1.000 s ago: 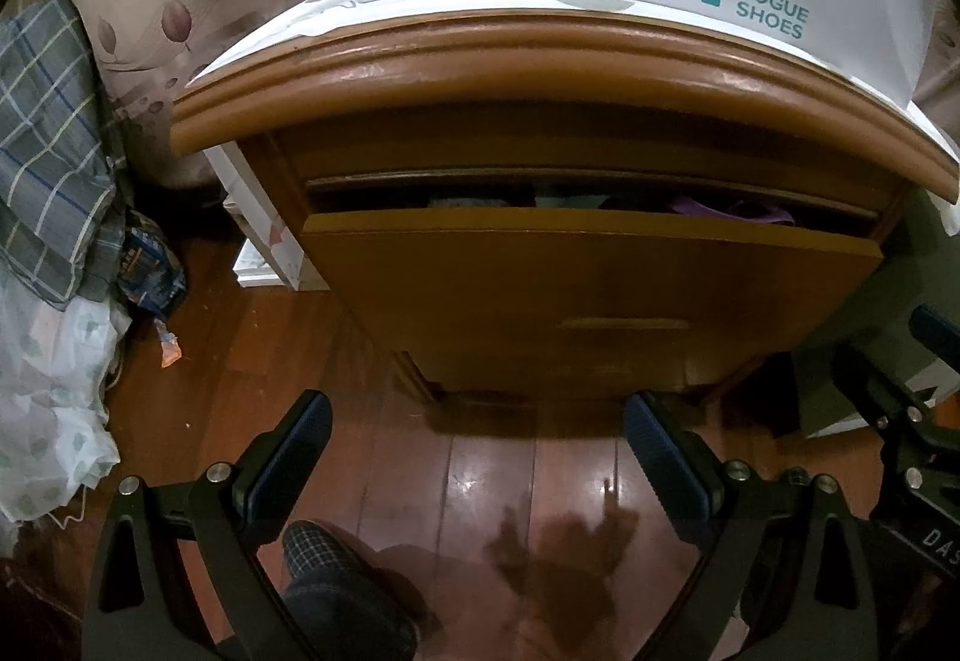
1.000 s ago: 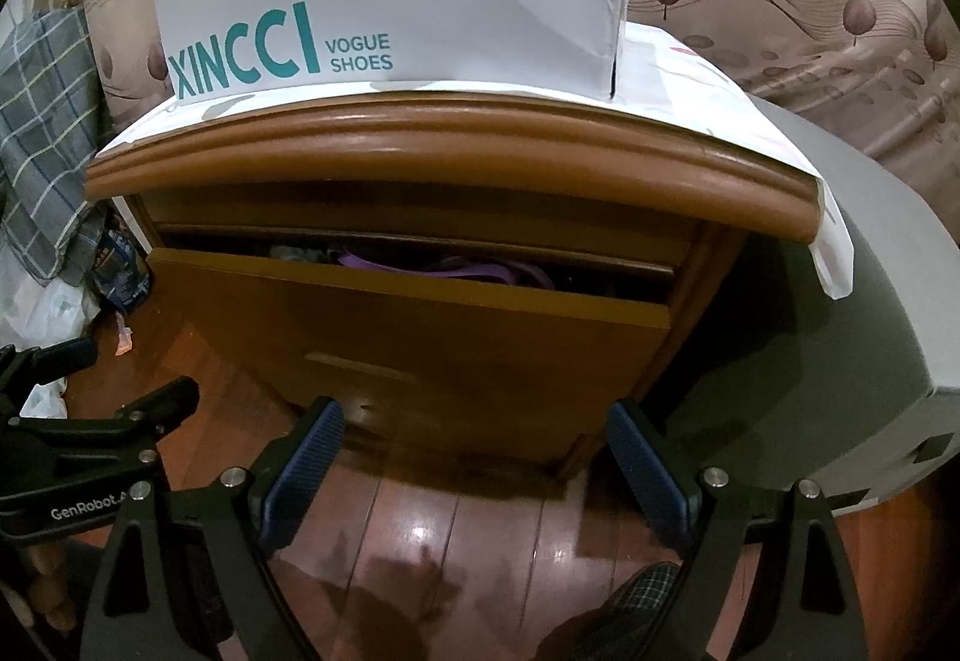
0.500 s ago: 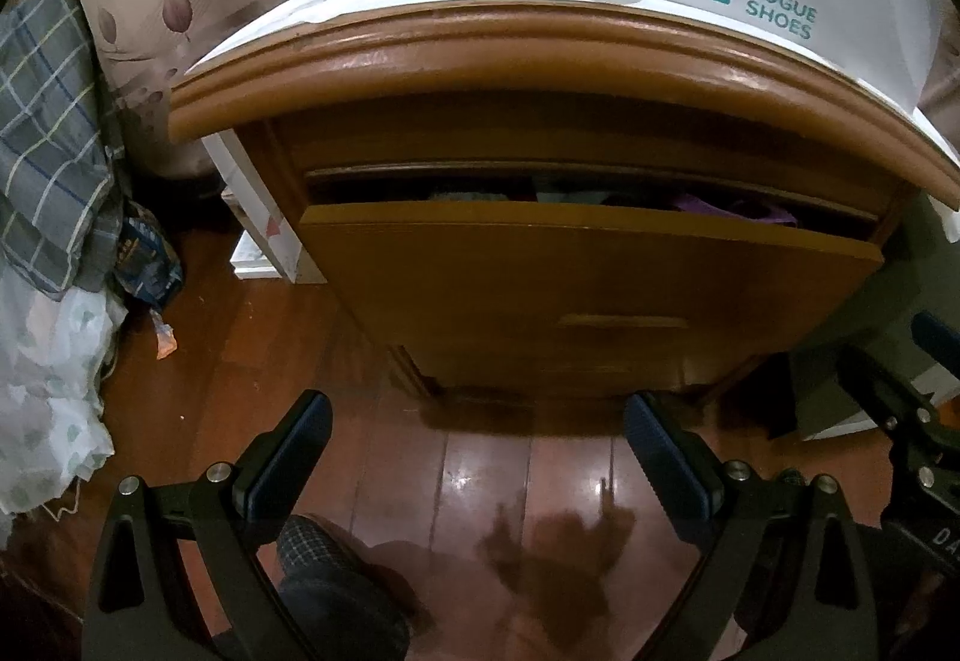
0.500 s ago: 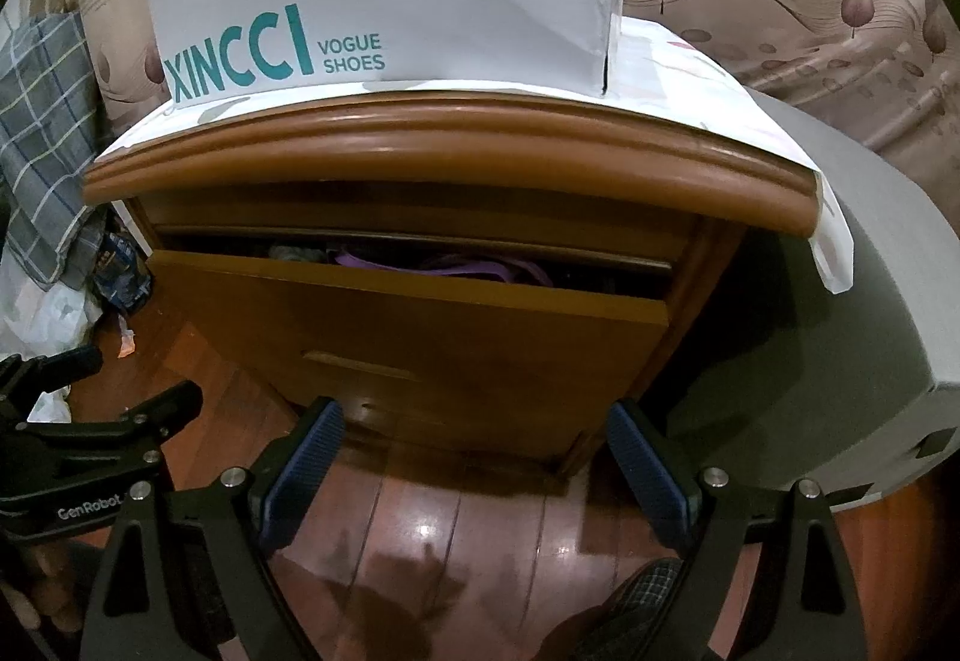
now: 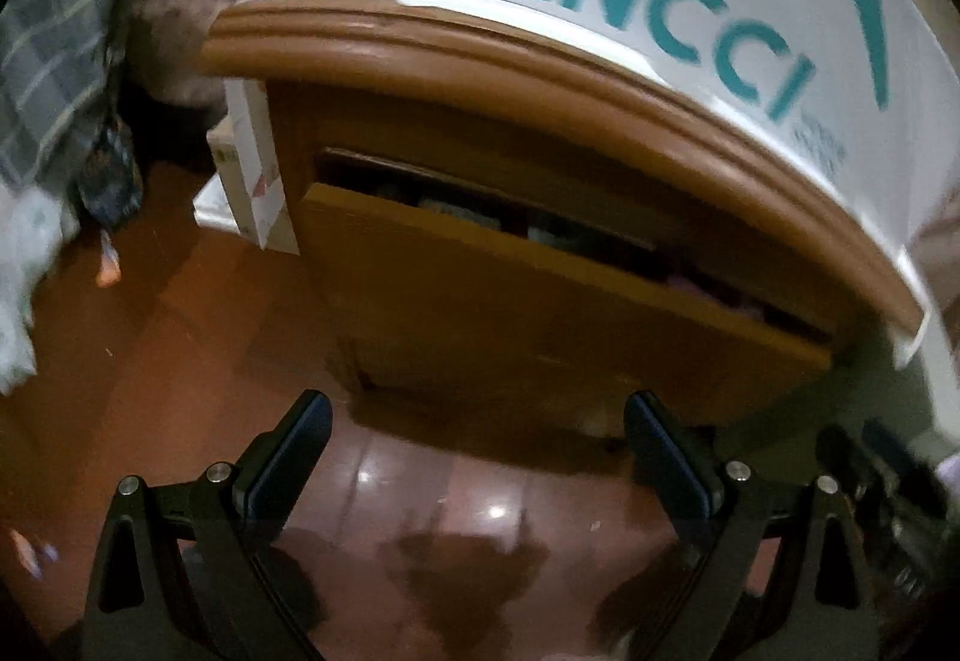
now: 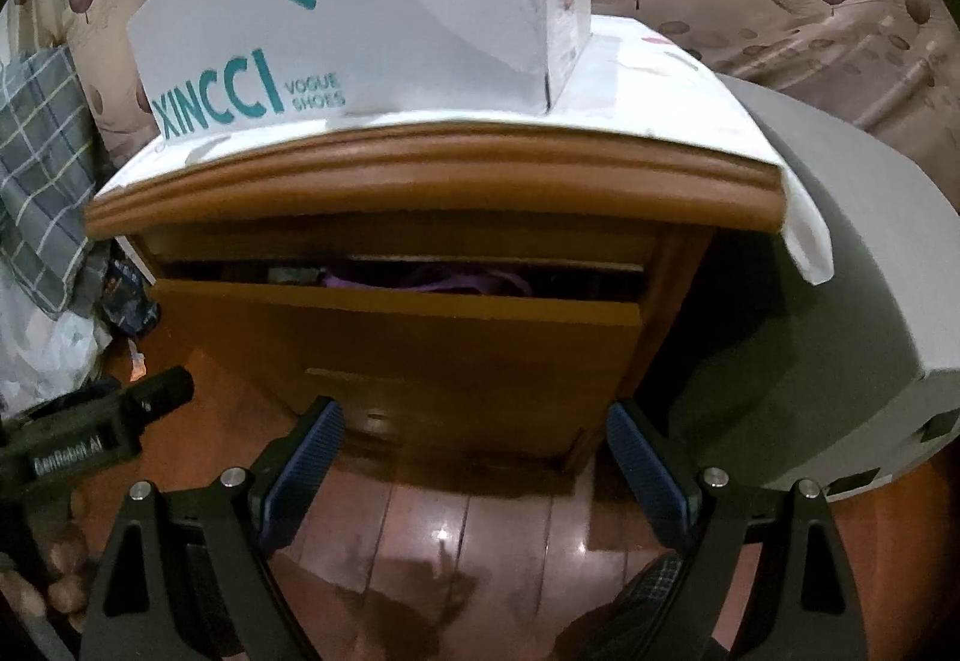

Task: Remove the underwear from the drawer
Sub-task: 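Grasp the drawer front edge with the left gripper and pull it open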

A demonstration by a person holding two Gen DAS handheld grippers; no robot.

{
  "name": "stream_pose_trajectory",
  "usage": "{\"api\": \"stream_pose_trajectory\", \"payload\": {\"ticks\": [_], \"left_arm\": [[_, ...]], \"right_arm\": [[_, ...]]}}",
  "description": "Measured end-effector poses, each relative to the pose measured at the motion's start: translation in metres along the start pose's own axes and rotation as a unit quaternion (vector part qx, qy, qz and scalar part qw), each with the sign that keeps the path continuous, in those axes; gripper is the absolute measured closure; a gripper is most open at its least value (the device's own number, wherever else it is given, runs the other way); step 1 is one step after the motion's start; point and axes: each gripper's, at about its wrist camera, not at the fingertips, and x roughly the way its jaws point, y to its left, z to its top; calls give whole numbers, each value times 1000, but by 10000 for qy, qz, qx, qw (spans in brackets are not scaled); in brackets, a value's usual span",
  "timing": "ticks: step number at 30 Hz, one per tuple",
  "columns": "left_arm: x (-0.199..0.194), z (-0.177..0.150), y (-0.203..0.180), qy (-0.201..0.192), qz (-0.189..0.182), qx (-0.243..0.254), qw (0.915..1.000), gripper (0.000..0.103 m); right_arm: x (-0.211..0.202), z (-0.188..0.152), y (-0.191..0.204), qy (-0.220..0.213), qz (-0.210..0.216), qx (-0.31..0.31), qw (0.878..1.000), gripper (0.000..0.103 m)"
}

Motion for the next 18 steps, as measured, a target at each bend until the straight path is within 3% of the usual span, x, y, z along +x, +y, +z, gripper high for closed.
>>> {"api": "stream_pose_trajectory", "payload": {"ticks": [4, 6, 10, 14, 18], "left_arm": [[15, 5, 15, 77, -415, -832, 9956, 6], [25, 6, 22, 109, -711, -1269, 9893, 6], [42, 9, 38, 65, -1091, -2104, 9715, 6], [64, 8, 57, 160, -1388, -2987, 9441, 6], [78, 9, 69, 160, -1546, -3369, 9286, 6]], "right_arm": [[-4, 2, -5, -21, 24, 87, 10000, 11], [-5, 2, -8, -12, 66, 155, 9999, 11], [-5, 2, -12, 47, 79, 246, 9997, 11], [-2, 2, -13, 132, 149, 312, 9993, 11], [0, 3, -14, 177, 208, 354, 9990, 11]]}}
